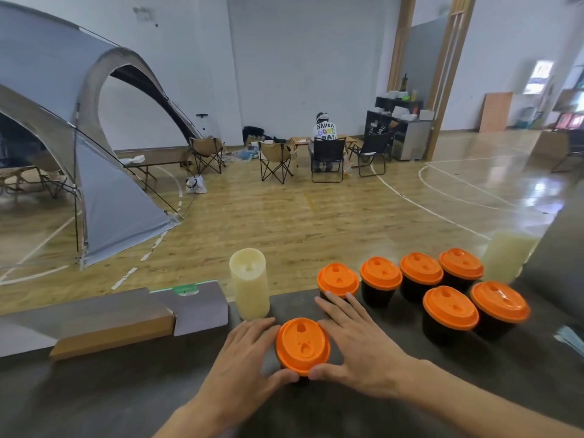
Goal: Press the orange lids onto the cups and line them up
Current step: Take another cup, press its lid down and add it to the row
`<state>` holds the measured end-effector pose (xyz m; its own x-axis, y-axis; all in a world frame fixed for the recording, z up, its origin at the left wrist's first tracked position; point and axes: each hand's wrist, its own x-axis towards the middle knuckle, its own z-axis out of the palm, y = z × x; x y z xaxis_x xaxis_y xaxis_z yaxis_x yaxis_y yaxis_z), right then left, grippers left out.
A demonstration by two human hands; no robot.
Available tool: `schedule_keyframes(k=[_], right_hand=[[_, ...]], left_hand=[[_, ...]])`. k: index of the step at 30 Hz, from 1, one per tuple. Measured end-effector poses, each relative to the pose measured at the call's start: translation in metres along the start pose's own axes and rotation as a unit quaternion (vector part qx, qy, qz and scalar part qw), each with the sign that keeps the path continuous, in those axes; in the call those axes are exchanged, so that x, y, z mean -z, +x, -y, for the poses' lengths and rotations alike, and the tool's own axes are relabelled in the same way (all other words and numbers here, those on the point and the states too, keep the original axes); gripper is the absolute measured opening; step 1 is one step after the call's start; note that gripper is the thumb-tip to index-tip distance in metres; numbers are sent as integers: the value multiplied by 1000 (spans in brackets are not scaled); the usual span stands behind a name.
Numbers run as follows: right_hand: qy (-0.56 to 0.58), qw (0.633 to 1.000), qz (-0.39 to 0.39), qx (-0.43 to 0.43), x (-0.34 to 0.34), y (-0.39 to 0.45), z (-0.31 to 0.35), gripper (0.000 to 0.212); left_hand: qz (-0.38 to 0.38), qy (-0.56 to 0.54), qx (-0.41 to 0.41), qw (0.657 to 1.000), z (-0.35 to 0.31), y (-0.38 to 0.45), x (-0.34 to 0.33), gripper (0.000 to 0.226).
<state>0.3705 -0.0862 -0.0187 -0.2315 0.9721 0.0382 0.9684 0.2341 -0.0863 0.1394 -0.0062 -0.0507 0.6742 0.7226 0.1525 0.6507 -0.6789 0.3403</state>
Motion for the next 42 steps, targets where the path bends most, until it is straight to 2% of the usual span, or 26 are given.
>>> schedule_keyframes(k=[7,15,29,37,42], right_hand=[[-42,998,-19,-34,29,-47,-56,102],[-59,995,17,-79,49,-84,-124,101],[-42,994,61,-75,38,-70,-170,97],[-37,993,75,-81,36,-69,-174,97],[-46,992,69,-90,41,-71,-171,107]], left_hand=[[-29,10,-38,999,-71,37,-25,83],[14,-17,-41,999,-141,93,-53,76],[27,-3,-16,1000,-157,120,-64,71],[68,-7,-1,998,-158,123,-65,77],[69,22,6,997,-156,119,-60,89]])
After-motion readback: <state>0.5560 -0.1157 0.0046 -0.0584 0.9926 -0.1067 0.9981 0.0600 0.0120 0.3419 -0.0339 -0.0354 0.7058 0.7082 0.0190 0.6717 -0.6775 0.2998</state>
